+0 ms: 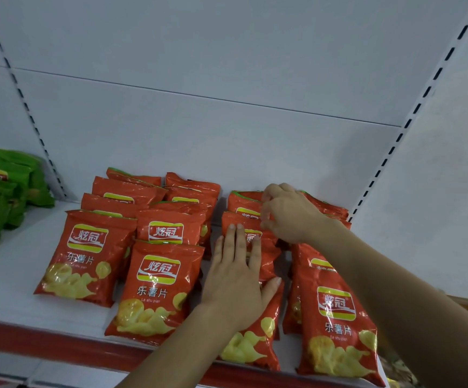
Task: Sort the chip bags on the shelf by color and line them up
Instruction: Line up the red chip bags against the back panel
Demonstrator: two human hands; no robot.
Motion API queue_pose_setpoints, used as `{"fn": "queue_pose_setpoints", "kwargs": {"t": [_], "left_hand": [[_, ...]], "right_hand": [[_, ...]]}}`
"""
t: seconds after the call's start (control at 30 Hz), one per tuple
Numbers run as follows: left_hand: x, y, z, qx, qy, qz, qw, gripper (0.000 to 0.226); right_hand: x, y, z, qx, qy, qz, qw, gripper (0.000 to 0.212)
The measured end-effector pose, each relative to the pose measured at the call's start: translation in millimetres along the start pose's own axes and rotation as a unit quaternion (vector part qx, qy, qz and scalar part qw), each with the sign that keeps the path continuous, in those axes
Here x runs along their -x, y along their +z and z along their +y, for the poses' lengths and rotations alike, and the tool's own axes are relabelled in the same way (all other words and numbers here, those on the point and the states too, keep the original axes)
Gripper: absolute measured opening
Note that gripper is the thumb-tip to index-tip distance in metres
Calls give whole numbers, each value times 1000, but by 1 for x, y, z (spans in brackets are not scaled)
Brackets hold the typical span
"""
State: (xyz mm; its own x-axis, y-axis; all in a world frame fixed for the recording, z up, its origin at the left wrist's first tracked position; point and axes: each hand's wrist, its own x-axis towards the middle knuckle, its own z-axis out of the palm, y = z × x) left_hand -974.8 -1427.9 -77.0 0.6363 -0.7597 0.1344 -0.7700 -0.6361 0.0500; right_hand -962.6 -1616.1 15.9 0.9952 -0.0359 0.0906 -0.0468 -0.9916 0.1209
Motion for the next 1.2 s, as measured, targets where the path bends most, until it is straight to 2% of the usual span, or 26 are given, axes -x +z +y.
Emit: {"fn": "queue_pose_setpoints", "kwargs": {"t": [0.1,0.2,0.27,0.37,0.5,0.67,0.9,1.03,1.2], "left_hand": [[-1,2,-1,0,3,-3,1000,89],[-2,1,-1,-3,5,-14,1000,90],[-3,-2,-1,3,3,-18,1000,90],[-5,-3,-3,15,-3,0,1000,85],[-7,-1,-1,6,-6,2,1000,84],[-8,0,0,-1,-7,1,1000,85],[-8,-2,1,-19,-6,-15,1000,85],[-4,-12,2,-45,4,12,999,86],[17,-38,-19,-23,-14,105,994,72]], "right_hand": [[-4,9,-4,44,3,0,999,26],[-2,8,-2,11,14,45,999,25],[-5,6,5,1,44,80,996,25],[-15,9,9,50,98,97,989,23],[-29,14,4,41,138,77,987,13],[-34,3,3,96,154,43,982,20],[-33,3,3,88,160,63,981,18],[-19,-9,-2,57,123,153,979,18],[-5,-8,-25,-51,28,261,964,25]]}}
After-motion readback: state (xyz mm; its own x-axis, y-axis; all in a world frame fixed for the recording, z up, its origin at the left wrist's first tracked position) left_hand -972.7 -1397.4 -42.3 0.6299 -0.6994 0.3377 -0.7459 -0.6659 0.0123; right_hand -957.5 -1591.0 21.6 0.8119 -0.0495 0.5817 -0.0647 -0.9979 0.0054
